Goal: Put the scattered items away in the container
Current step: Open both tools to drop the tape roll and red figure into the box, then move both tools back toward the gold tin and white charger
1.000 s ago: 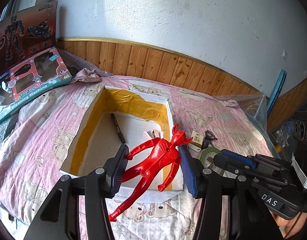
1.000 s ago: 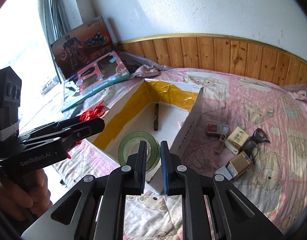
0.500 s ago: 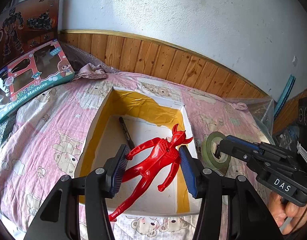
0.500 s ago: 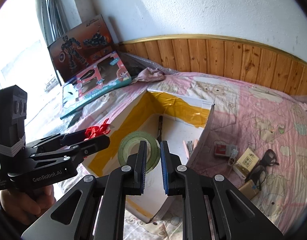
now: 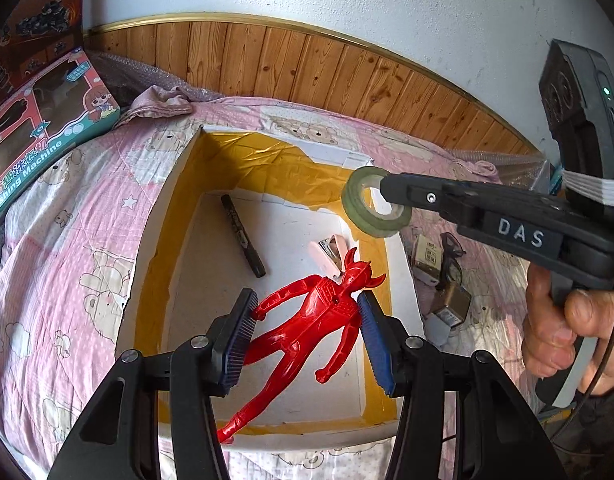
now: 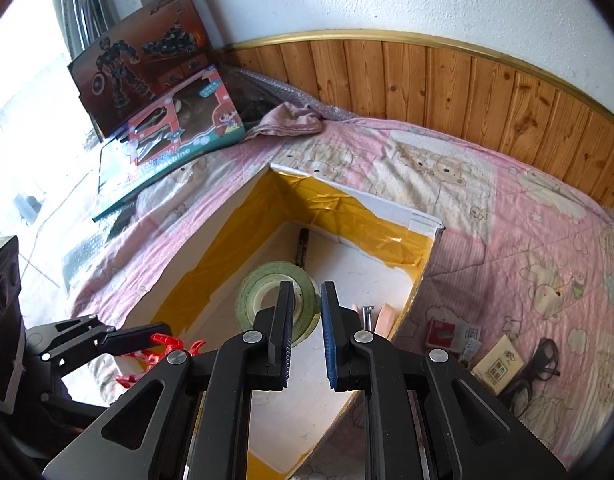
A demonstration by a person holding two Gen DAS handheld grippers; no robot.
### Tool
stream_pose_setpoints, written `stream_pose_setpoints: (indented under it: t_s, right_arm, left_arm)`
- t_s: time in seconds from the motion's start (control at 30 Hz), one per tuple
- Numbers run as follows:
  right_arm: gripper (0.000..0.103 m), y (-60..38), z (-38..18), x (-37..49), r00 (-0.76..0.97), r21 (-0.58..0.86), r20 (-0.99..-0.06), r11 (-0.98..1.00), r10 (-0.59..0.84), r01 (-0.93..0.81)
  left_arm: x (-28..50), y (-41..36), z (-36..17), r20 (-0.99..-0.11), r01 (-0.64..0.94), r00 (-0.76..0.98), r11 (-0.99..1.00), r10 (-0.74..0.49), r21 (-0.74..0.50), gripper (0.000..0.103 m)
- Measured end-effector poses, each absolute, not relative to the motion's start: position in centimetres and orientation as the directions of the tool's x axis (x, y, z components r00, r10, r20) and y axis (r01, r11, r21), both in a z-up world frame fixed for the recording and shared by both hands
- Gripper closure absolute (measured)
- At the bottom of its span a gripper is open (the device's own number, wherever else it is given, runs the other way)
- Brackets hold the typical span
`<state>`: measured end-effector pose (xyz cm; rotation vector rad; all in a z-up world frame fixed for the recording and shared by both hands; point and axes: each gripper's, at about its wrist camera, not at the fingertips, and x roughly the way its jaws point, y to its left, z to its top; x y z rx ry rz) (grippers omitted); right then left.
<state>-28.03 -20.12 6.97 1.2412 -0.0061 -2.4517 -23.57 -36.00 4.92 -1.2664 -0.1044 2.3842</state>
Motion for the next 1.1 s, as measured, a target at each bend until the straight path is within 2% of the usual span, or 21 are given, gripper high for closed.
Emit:
stream_pose_setpoints:
  t_s: [0.3,0.4,0.43,0.5,0.77,1.1]
  right_arm:
    - [0.088,-21.5,3.8,-32.8,-0.48,0.148,-0.817,-0.92,-0.321,0.363]
    - [0.079,-21.0,2.8,-33.7,-0.488,0.156,-0.815,-0.929,-0.313,0.335]
    - [0.078,-20.6,2.7,-33.8,-0.491,0.17,-0.811,-0.932,-0.317,0.321]
    - [0.078,-19.9,2.6,-33.5,-0.491,0.198,-0.805,-0.932,-0.332,0.305]
    - [0.078,-17.2,3.3,-29.8,-0.518,0.318,-0.754,-0.914,-0.405,0.252]
    - [0.078,-16.3,4.2,-21.9,-0.542,0.437,-0.678,-0.866,-0.496,0.245]
  left_arm:
    - [-24.7,-35.9,3.5,-0.801,-0.321,-0.467,-0.916,0.375,-0.242,0.05]
    - [-25.2,-36.2,2.8,-0.811,-0.301,-0.451,-0.919,0.373,-0.255,0.047]
    - [-25.3,-36.3,2.7,-0.813,-0.29,-0.451,-0.922,0.368,-0.256,0.043]
    - [-25.2,-36.6,2.7,-0.808,-0.282,-0.461,-0.924,0.366,-0.257,0.043]
    - [-24.5,-37.7,3.3,-0.791,-0.25,-0.481,-0.924,0.377,-0.289,0.043]
    - [-21.6,-36.5,5.1,-0.768,-0.286,-0.513,-0.92,0.384,-0.268,0.043]
